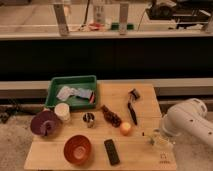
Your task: Place banana in plastic cup
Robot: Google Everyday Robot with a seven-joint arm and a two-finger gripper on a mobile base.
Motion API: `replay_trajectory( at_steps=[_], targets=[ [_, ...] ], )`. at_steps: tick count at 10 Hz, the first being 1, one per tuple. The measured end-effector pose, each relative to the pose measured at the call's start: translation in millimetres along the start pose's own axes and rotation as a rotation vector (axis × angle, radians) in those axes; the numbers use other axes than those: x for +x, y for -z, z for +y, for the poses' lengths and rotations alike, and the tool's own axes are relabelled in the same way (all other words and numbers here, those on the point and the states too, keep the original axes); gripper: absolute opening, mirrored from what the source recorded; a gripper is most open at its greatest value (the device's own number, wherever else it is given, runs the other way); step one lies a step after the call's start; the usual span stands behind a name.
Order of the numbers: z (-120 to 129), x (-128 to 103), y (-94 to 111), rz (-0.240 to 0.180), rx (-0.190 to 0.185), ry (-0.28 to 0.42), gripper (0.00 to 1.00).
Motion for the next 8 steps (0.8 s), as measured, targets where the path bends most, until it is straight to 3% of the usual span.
replay_trajectory(
  at_steps=[2, 8],
  targets=[
    [-0.6, 2.5, 1.3, -0.026, -0.03, -0.003, 0.8],
    [-1.2, 1.0, 1.0, -0.027, -0.029, 0.0, 0.8]
  ],
)
